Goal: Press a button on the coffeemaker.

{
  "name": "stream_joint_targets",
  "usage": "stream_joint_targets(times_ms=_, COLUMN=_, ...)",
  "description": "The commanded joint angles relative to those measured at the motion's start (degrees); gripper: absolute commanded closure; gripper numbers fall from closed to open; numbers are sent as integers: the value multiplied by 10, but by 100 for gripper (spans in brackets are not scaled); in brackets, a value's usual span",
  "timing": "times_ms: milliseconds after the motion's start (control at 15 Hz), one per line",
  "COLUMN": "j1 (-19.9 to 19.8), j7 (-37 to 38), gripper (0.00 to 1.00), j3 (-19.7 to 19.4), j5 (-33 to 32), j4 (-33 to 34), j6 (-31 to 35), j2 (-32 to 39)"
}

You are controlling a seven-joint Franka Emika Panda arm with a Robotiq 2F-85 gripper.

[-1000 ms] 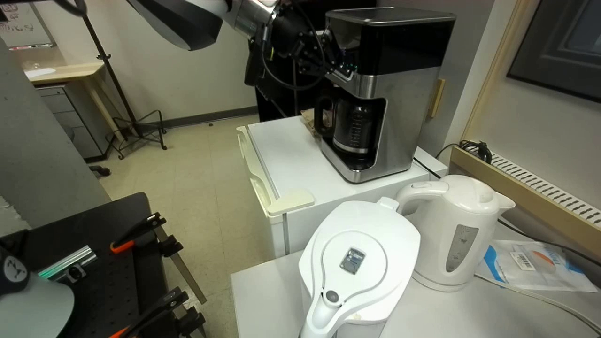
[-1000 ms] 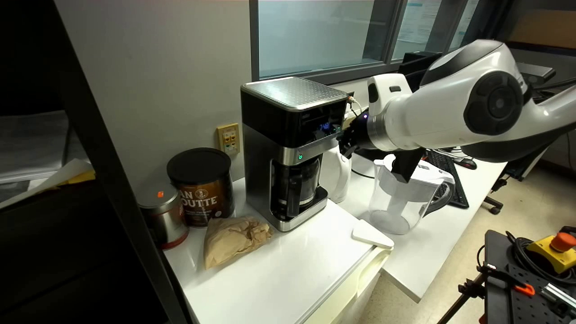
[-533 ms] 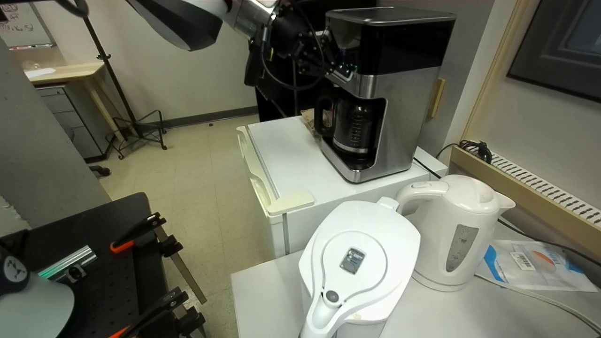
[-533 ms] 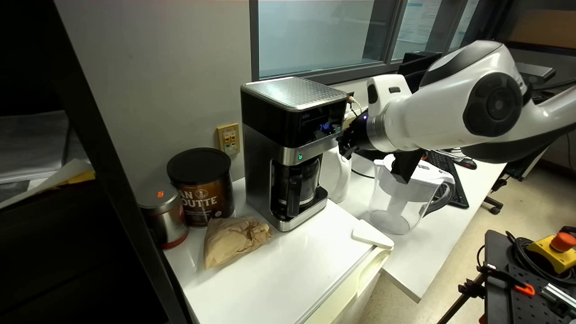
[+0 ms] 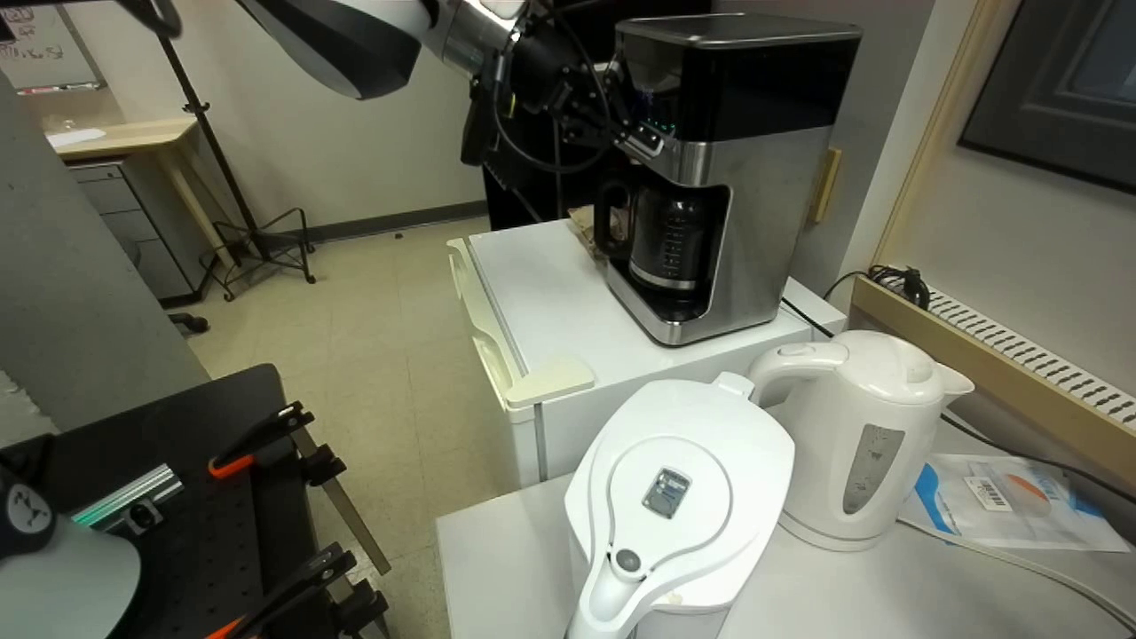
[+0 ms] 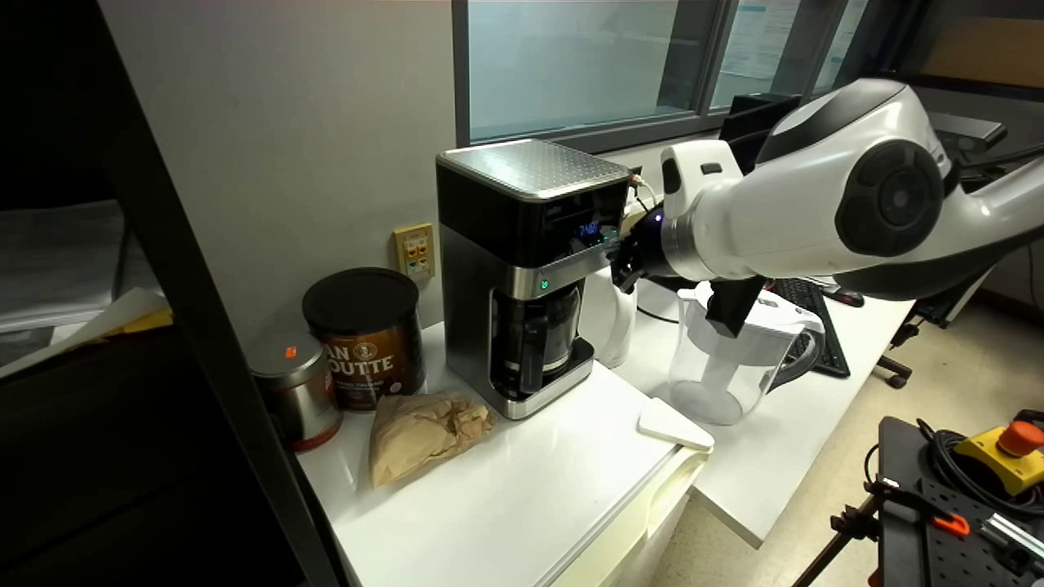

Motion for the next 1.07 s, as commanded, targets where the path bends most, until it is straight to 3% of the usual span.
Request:
stream_joint_targets(times_ms=0, j1=8, j7=20, gripper=100, j3=-6, j5=-22, j4=23, j6=-6, j2=19)
stream_joint_targets(times_ms=267, j1=8, j7=21, gripper=100, j3=-5, j5=-24, j4=14, j6=-2, j2=10)
stream_joint_targets(times_ms=1000, j1=30, j7=9, gripper=100, j3=4, j5=-44, j4=-101, j6=4, j2=-87)
